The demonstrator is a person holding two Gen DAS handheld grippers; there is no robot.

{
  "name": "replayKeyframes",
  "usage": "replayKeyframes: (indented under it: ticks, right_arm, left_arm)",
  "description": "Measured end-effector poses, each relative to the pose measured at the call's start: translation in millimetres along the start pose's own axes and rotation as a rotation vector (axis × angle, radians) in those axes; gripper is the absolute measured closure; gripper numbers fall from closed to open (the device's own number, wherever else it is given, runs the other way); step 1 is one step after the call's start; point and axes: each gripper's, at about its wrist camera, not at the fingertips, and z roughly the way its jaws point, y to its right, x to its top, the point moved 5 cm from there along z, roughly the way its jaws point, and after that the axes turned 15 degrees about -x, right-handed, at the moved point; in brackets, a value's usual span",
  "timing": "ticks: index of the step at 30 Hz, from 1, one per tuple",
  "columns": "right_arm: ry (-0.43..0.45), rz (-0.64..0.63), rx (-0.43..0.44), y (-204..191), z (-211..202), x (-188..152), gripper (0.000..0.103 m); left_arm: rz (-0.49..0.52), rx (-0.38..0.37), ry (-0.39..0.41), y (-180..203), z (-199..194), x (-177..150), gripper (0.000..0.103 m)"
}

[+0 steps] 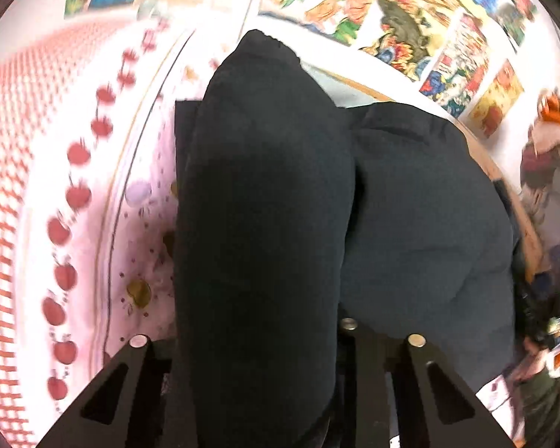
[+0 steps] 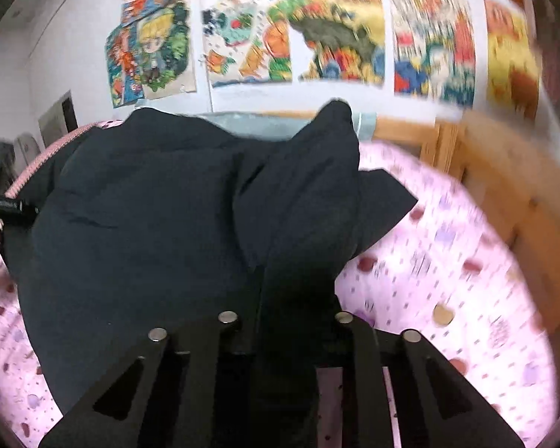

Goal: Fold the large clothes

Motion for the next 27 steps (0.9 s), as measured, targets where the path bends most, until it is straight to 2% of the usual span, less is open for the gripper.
replayKeyframes:
  ticks: [4, 6, 11, 15, 18, 19, 22, 24, 26, 27]
  right_arm:
    - [0.121, -0.015, -0.022, -6.6, -40.2, 19.9, 0.092]
    - [0.189, -0.057, -0.033, -16.6, -63.4, 31.4, 0.092]
    - [0.264, -0.092, -0.009, -22.1, -96.4, 44.5, 0.092]
    - [0.259, -0.109, -0.003, -25.5, -96.4, 42.3, 0.092]
    - [0.169, -0.119, 0.018, -24.5, -64.6, 26.7, 0.092]
    - [0.131, -0.129, 0.000, -26.3, -53.4, 18.3, 0.090]
    - [0.068, -0.102, -0.035, -19.2, -31.4, -1.4, 0.080]
    - [0.046, -0.068, -0.041, -14.7, -28.3, -8.4, 0.068]
    - [0.031, -0.064, -0.085, -10.6, -26.5, -12.4, 0.034]
    - [0.034, -0.065, -0.110, -8.5, -27.5, -13.0, 0.029]
  left_arm:
    - [0.037, -0.028, 0.058, 16.5, -27.9, 7.4, 0.081]
    - [0.046, -0.017, 0.073, 22.1, -42.8, 8.8, 0.081]
    - [0.068, 0.012, 0.108, 30.6, -78.3, 3.2, 0.081]
    - [0.064, 0.034, 0.106, 24.6, -82.0, -8.6, 0.081]
    - [0.049, 0.097, 0.045, 11.2, -60.7, -25.8, 0.080]
    - [0.060, 0.145, 0.017, 5.0, -49.5, -32.2, 0.079]
    - [0.082, 0.168, 0.030, -2.6, -45.9, -36.7, 0.071]
    - [0.092, 0.177, 0.039, -1.3, -46.2, -34.9, 0.064]
    - [0.102, 0.204, 0.040, -2.3, -46.2, -34.8, 0.059]
    - [0.113, 0.218, 0.043, -1.6, -45.1, -34.3, 0.056]
